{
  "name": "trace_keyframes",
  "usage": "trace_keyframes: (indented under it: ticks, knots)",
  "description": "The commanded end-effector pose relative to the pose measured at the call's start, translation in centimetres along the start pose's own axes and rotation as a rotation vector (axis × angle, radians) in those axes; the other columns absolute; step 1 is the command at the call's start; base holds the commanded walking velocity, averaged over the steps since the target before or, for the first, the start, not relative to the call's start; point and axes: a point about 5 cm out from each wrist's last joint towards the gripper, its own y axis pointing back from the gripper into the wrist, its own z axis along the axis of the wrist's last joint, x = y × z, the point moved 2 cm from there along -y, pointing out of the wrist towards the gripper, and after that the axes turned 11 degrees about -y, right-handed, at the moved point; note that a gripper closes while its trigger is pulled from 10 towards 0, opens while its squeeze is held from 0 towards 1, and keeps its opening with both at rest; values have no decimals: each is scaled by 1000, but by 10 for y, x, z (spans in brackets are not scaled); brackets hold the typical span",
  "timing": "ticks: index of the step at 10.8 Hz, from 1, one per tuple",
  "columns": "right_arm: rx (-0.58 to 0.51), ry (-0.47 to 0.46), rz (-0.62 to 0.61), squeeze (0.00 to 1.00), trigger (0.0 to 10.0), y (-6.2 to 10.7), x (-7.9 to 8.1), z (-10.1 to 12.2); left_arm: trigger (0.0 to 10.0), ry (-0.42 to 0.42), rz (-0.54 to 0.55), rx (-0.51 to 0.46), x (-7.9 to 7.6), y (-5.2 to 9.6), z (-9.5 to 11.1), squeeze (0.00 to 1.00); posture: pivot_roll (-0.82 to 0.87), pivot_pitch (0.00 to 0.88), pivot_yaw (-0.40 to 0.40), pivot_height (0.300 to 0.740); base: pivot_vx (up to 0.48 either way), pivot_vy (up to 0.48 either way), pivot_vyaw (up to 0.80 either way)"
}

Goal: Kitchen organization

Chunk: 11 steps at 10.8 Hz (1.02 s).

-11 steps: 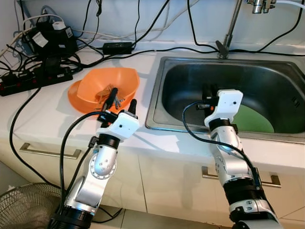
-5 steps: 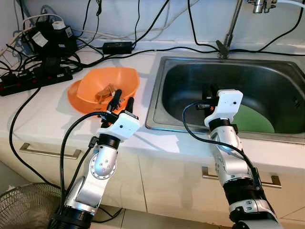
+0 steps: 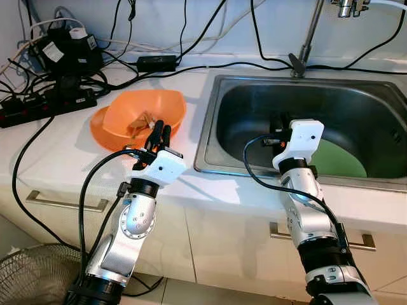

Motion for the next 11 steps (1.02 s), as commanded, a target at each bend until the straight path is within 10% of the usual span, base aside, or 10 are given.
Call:
trace_keyframes:
  ticks: [1, 6, 8, 11]
  knots:
    - [-19, -9, 8, 0, 10000, -2, 2, 4, 0, -15, 24, 5, 5, 0, -1, 0, 102, 0, 63, 740, 0, 0, 0]
    - [-73, -18, 15, 0, 10000, 2, 5, 9, 0, -9, 14, -4, 3, 2, 0, 0, 96, 0, 68, 740, 0, 0, 0]
    - [-145, -15, 18, 0, 10000, 4, 9, 18, 10000, -68, 52, -77, 13, -3, 14, 0, 96, 0, 68, 740, 0, 0, 0]
    - [-144, -14, 22, 0, 10000, 3, 10, 17, 10000, -136, 90, -177, 24, -13, 37, 0, 102, 0, 60, 740, 0, 0, 0]
